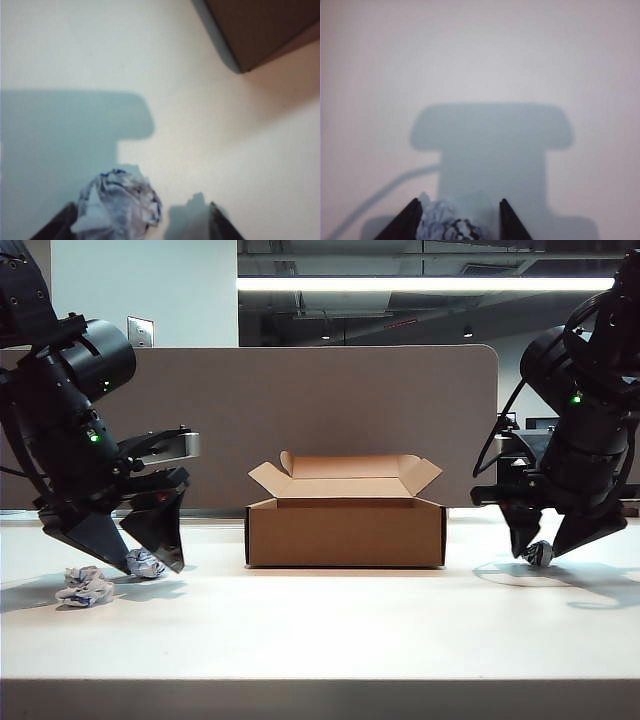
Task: Pick up all the paper balls on the table and put them in the paper box.
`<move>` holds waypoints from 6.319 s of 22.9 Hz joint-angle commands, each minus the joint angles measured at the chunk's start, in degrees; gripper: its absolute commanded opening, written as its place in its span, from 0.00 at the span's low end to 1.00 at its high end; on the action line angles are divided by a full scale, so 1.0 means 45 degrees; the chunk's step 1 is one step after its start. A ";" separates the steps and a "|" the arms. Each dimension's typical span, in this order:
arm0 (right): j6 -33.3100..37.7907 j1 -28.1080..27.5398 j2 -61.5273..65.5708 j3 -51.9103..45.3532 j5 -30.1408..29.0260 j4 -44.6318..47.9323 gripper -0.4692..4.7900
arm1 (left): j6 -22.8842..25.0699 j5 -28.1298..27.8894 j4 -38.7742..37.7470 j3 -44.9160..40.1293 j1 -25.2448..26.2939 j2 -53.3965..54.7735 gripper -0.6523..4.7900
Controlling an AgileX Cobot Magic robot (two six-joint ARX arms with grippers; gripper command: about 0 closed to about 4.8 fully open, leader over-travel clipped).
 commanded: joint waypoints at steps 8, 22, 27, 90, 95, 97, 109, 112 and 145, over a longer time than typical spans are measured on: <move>0.0000 0.0019 -0.0063 0.0102 -0.0010 0.0039 0.46 | -0.0024 0.0039 0.0044 0.0073 0.0010 -0.0039 0.61; -0.0010 0.0019 -0.0063 0.0102 -0.0010 0.0049 0.36 | -0.0024 0.0044 0.0214 0.0073 0.0010 -0.0039 0.49; -0.0044 0.0019 -0.0063 0.0102 -0.0010 0.0058 0.31 | -0.0024 0.0044 0.0219 0.0073 0.0015 -0.0039 0.49; -0.0374 0.0010 -0.0068 0.0102 0.0000 -0.0049 0.28 | -0.0267 -0.0005 0.0257 0.0228 0.0005 0.0811 0.61; -0.0374 0.0010 -0.0068 0.0102 0.0000 -0.0049 0.28 | -0.0272 -0.0005 0.0214 0.0228 0.0005 0.0811 0.57; -0.0374 0.0010 -0.0068 0.0102 0.0000 -0.0049 0.28 | -0.0267 0.0015 0.0126 0.0228 0.0005 0.0811 0.46; -0.0374 0.0010 -0.0068 0.0107 -0.0005 -0.0029 0.25 | -0.0321 0.0092 -0.0092 0.0612 -0.0131 0.0801 0.38; -0.0374 0.0010 -0.0068 0.0107 0.0000 -0.0029 0.22 | -0.0316 0.0092 -0.0529 0.1307 -0.0238 0.0801 0.35; -0.0374 0.1608 -0.1103 0.4838 -0.4556 -0.2161 0.33 | -0.1185 0.2108 -0.0083 0.6455 -0.1797 0.1583 0.58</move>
